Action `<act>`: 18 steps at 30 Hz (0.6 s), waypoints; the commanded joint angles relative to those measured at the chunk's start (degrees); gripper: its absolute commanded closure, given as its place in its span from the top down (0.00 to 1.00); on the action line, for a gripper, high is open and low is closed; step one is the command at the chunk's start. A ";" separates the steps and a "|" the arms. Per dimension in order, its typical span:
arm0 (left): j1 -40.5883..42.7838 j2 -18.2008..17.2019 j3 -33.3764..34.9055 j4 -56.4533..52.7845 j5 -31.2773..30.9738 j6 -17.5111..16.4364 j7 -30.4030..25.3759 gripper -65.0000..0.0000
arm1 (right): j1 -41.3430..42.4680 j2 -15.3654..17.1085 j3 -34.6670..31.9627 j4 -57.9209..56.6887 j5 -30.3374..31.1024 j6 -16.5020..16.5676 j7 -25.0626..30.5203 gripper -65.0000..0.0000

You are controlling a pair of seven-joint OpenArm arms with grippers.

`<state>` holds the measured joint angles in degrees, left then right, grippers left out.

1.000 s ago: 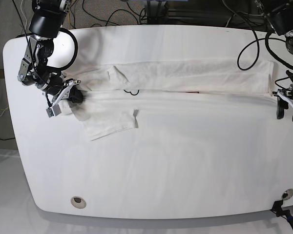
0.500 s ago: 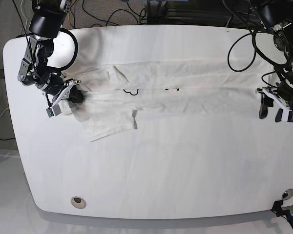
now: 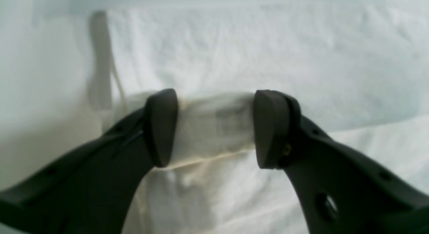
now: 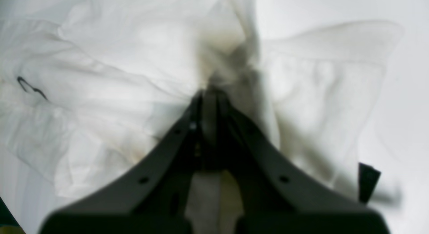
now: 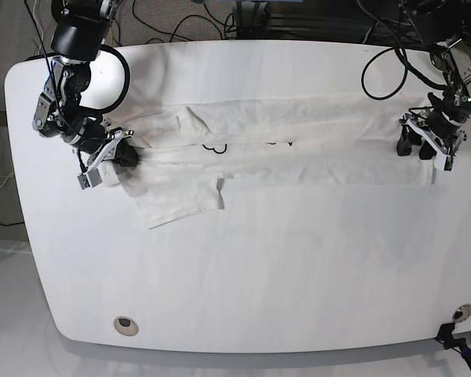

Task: Fold the T-shirt properly
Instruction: 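Regrasp the strip's end with the left gripper, holding it taut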

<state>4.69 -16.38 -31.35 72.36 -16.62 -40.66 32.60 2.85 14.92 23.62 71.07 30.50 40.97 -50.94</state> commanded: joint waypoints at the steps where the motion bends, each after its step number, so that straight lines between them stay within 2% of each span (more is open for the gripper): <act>1: -1.30 -0.45 -0.07 -0.31 7.17 0.66 -0.47 0.53 | -0.61 0.42 -0.10 -0.52 -4.79 -0.97 -4.93 0.00; 6: -2.18 -0.63 -0.25 0.21 7.70 0.66 -0.91 0.53 | -0.61 0.51 -0.01 -0.43 -4.61 -0.97 -4.93 0.00; 13: -3.85 -0.37 -1.31 8.48 7.70 0.66 -0.73 0.53 | 0.53 0.69 0.08 1.59 -4.52 -0.97 -5.37 0.00; 18: -5.88 -0.19 -1.22 14.81 7.61 0.66 2.78 0.53 | 1.68 0.42 0.08 7.04 -4.44 -0.97 -7.30 0.00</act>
<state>-0.05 -15.49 -32.40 84.77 -8.14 -40.10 35.57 3.60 14.76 23.53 75.11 28.45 40.51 -55.13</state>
